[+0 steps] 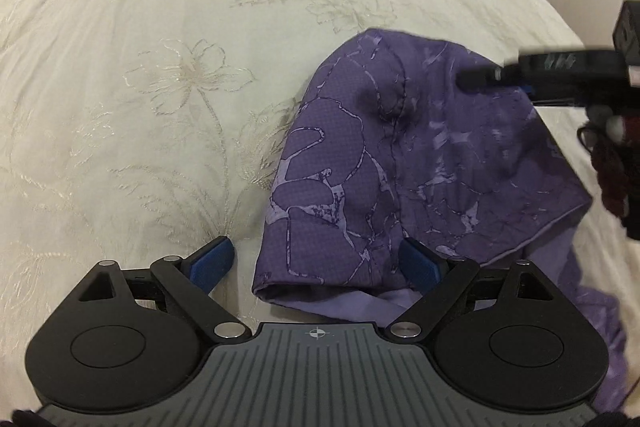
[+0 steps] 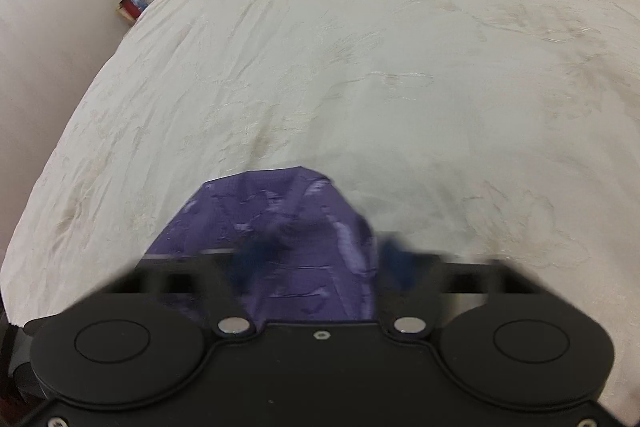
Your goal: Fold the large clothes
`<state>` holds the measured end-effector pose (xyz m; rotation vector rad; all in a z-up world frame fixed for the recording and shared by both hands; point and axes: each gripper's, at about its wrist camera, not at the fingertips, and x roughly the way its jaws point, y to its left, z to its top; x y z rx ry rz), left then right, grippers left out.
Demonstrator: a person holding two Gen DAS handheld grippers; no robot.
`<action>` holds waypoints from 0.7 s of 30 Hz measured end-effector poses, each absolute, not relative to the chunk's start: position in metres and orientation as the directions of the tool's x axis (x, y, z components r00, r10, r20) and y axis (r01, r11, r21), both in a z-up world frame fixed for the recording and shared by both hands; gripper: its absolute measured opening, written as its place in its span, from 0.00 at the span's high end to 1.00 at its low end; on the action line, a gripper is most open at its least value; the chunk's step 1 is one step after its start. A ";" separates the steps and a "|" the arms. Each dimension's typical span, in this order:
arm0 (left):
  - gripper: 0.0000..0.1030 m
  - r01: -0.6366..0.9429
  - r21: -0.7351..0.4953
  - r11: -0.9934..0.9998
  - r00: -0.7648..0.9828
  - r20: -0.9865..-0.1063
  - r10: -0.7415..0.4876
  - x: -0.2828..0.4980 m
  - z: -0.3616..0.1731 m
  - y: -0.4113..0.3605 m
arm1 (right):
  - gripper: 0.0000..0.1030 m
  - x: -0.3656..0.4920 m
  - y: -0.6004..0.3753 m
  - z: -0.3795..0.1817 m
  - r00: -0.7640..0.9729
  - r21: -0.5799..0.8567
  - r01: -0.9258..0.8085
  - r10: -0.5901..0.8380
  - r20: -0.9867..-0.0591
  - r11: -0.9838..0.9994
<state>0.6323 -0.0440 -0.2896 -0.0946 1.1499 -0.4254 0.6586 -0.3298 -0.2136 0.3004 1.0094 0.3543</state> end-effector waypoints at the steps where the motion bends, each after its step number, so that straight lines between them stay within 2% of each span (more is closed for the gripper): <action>1: 0.13 0.259 -0.317 0.912 0.332 -0.858 -0.392 0.630 -0.283 -0.038 | 0.86 0.655 -0.326 -0.208 0.497 0.366 -0.159 0.394 -0.773 0.917; 6: 0.12 0.171 -0.507 0.845 0.350 -0.771 -0.533 0.616 -0.249 -0.004 | 0.86 0.615 -0.309 -0.166 0.572 0.259 -0.317 0.402 -0.715 0.912; 12: 0.11 0.044 -0.767 0.641 0.326 -0.595 -0.735 0.611 -0.214 0.032 | 0.86 0.532 -0.289 -0.112 0.624 0.091 -0.509 0.439 -0.646 0.856; 17: 0.09 -0.053 -0.890 0.453 0.352 -0.441 -0.825 0.615 -0.198 0.041 | 0.86 0.456 -0.267 -0.092 0.635 -0.071 -0.615 0.440 -0.635 0.785; 18: 0.06 -0.064 -0.907 0.416 0.346 -0.411 -0.843 0.617 -0.197 0.039 | 0.86 0.441 -0.263 -0.089 0.636 -0.097 -0.630 0.439 -0.635 0.771; 19: 0.00 -0.074 -0.916 0.394 0.332 -0.395 -0.857 0.617 -0.198 0.037 | 0.86 0.433 -0.255 -0.089 0.635 -0.111 -0.638 0.439 -0.636 0.762; 21: 0.01 -0.109 -0.912 0.396 0.301 -0.410 -0.861 0.617 -0.201 0.031 | 0.86 0.414 -0.248 -0.087 0.636 -0.139 -0.650 0.435 -0.637 0.747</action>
